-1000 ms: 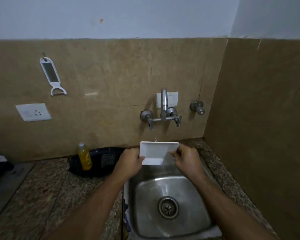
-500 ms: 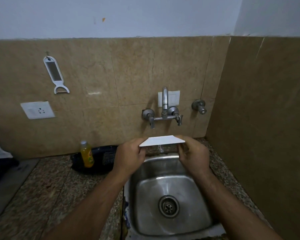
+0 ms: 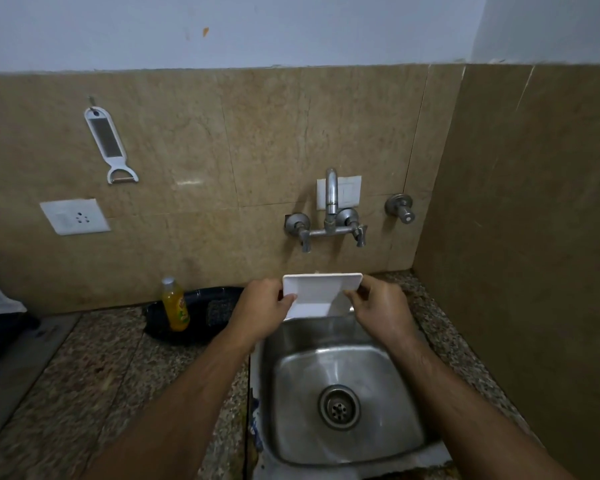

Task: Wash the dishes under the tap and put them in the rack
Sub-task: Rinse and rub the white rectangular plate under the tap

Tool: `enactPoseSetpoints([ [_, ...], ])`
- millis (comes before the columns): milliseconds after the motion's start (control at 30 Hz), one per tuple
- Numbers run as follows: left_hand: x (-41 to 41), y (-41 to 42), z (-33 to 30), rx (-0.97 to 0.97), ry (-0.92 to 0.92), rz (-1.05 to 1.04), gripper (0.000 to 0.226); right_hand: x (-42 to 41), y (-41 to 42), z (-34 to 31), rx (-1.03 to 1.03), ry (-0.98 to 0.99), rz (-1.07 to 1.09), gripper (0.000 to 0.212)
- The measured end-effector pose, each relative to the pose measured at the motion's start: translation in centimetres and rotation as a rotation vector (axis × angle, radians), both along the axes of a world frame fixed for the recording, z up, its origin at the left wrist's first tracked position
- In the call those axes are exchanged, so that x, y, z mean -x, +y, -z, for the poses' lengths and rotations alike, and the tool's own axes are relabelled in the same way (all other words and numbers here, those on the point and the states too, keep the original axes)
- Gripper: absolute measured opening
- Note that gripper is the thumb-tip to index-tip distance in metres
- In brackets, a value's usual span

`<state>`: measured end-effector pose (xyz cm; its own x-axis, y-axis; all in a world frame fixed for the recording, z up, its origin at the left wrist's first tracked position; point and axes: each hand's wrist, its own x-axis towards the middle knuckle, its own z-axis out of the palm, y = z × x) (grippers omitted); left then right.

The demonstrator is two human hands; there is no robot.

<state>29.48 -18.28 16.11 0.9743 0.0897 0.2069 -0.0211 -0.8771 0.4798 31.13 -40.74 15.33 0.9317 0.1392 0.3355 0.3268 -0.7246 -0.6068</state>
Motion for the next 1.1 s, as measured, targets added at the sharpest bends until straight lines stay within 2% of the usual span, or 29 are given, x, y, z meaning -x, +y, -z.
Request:
enactPoseSetpoints([
  [167,-0.2,0.8,0.6,0.017,0.059,0.017,0.027,-0.2,0.4,0.3,0.007,0.064,-0.051,0.026],
  [367,-0.8,0.9,0.9,-0.023,0.025,-0.008,0.028,-1.1,0.9,1.0,-0.012,0.029,-0.041,0.021],
  [467,-0.9,1.3,1.1,-0.028,0.03,-0.022,0.026,-1.6,1.4,1.2,-0.016,0.072,-0.051,0.018],
  [567,-0.3,2.0,1.8,-0.056,0.093,-0.05,0.027,-2.4,2.3,1.8,0.118,0.13,-0.118,0.012],
  [667,1.5,3.4,2.6,-0.036,0.089,-0.087,0.029,-2.9,4.4,2.1,0.138,0.132,-0.16,0.015],
  [767,3.9,6.4,2.1,-0.033,-0.008,-0.224,0.031,-2.6,8.6,1.5,0.099,-0.043,-0.242,0.031],
  [833,5.6,9.5,1.2,-0.1,0.003,-0.289,0.031,-2.1,12.6,0.4,0.105,-0.21,-0.364,0.034],
  [967,9.4,17.9,-1.3,-0.263,-0.013,-0.335,0.03,-1.0,22.7,-1.8,0.229,-0.423,-0.644,0.03],
  [1100,14.4,27.1,-3.9,-0.351,-0.001,-0.409,0.036,1.6,33.7,-3.9,0.234,-0.534,-0.771,0.026],
])
